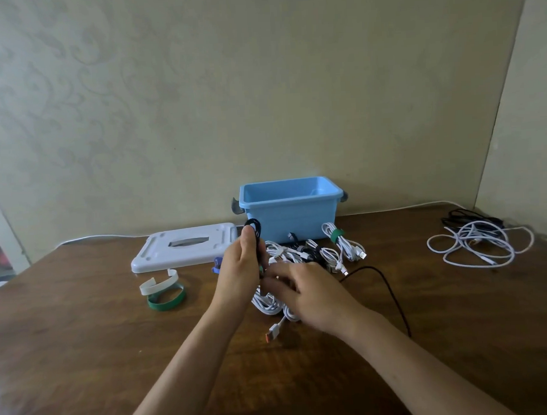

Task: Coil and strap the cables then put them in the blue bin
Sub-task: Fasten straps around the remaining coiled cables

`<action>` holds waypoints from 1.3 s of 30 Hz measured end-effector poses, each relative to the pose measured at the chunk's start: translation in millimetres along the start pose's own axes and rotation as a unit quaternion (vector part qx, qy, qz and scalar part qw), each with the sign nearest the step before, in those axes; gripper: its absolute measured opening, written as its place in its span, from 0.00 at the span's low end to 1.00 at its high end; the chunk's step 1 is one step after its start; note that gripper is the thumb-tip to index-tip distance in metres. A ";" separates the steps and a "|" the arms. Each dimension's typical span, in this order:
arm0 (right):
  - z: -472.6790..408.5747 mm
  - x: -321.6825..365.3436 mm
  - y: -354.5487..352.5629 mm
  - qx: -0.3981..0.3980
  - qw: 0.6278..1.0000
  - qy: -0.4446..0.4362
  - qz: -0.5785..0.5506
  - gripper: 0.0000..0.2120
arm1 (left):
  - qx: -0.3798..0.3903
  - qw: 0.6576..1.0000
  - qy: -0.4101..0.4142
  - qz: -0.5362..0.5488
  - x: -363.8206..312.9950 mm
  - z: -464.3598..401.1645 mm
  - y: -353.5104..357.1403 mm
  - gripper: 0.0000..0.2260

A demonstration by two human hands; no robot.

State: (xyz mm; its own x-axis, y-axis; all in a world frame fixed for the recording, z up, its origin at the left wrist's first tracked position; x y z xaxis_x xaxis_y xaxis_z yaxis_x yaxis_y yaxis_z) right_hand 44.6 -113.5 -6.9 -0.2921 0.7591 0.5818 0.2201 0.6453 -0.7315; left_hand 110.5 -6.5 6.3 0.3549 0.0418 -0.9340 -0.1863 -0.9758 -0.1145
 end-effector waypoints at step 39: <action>1.1 -58.9 -60.0 -0.164 0.923 0.211 -0.277 0.15 | 0.123 0.963 0.065 -0.232 0.9 6.8 21.8 0.22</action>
State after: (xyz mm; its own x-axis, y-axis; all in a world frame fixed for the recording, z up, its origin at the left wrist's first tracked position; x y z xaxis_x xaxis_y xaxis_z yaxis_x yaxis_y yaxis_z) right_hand 47.6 -197.1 2.3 -0.0723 0.2259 0.9715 0.4362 0.8831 -0.1729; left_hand 100.6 -26.4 0.7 0.5611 0.4176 -0.7147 -0.1863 -0.7775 -0.6006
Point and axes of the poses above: each hand's wrist, its own z-axis away from the middle knuckle, its own y-axis out of the palm, x = y × z, the point moved 6 cm from there along -z, towards the middle knuckle, and after that the axes turned 2 degrees about z, right-handed, at the moved point
